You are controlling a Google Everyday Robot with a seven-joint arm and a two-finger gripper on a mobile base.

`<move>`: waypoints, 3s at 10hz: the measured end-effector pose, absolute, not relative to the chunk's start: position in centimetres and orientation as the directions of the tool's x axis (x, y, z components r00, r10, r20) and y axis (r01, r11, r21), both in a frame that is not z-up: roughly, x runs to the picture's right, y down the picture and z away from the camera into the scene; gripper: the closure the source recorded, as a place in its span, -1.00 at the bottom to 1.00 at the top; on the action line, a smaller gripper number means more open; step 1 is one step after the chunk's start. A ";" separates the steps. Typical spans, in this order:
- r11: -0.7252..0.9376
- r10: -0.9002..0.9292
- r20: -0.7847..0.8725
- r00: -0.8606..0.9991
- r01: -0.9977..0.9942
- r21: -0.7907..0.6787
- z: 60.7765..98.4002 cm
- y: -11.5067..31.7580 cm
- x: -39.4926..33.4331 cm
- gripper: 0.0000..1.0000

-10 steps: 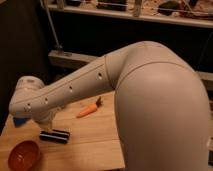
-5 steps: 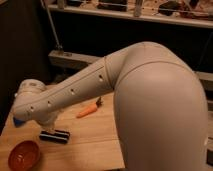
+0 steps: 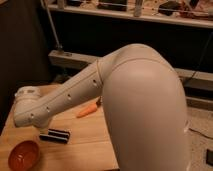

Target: Place the eraser in the ceramic cup

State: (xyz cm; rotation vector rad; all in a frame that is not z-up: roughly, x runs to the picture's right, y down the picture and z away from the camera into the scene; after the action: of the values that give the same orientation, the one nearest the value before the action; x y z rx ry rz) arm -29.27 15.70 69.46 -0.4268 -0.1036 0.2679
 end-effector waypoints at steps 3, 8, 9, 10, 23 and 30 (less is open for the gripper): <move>0.877 0.235 0.086 0.968 -0.173 -0.448 70.7 17.2 -32.2 -0.30; 0.886 0.158 0.153 0.975 -0.072 -0.458 72.9 18.9 -35.3 -0.30; 0.887 0.142 0.158 0.977 -0.054 -0.458 73.4 19.5 -35.3 -0.30; 0.889 0.132 0.156 0.979 -0.047 -0.456 73.7 19.8 -35.1 -0.30; 0.903 0.120 0.045 0.992 -0.090 -0.419 77.3 21.4 -34.8 -0.30; 0.905 0.172 -0.078 0.982 -0.189 -0.381 77.0 22.2 -34.5 -0.30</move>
State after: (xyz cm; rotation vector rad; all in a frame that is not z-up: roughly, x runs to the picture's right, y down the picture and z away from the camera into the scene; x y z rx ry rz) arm -34.51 22.17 77.02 -0.3980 0.0430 0.1864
